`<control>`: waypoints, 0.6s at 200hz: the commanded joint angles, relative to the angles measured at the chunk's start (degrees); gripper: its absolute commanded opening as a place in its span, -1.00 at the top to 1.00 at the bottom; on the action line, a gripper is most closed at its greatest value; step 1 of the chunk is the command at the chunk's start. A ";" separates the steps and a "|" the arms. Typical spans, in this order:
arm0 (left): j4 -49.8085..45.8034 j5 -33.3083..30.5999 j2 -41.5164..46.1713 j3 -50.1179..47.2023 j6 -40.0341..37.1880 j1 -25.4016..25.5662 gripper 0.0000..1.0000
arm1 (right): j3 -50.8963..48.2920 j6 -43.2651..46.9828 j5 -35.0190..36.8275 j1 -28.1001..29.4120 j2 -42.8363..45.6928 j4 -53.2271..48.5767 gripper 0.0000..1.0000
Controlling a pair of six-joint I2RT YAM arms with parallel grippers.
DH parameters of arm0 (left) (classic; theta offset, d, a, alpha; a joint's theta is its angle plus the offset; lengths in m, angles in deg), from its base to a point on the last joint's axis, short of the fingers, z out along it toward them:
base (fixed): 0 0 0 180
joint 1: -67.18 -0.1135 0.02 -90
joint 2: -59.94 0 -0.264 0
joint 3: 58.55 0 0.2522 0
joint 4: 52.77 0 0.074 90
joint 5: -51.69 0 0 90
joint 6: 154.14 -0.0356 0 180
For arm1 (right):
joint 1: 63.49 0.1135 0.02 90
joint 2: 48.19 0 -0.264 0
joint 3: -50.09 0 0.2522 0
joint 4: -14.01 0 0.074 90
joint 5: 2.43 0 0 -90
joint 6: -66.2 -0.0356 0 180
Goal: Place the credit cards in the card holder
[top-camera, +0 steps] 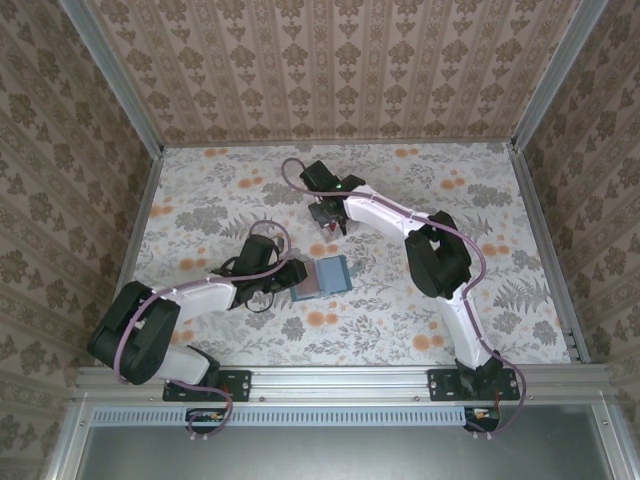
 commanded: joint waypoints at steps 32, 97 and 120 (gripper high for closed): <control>0.31 0.94 -1.00 1.76 0.32 0.46 0.17 | 0.35 -0.52 -2.18 -0.71 2.87 -2.06 0.89; 0.35 0.99 -1.58 1.64 0.16 0.56 0.16 | -1.41 -0.67 -1.53 -1.97 4.23 -2.48 0.46; 0.70 0.81 -2.04 1.81 0.27 0.56 0.16 | -3.67 -1.35 -3.82 -2.81 7.74 -1.62 0.45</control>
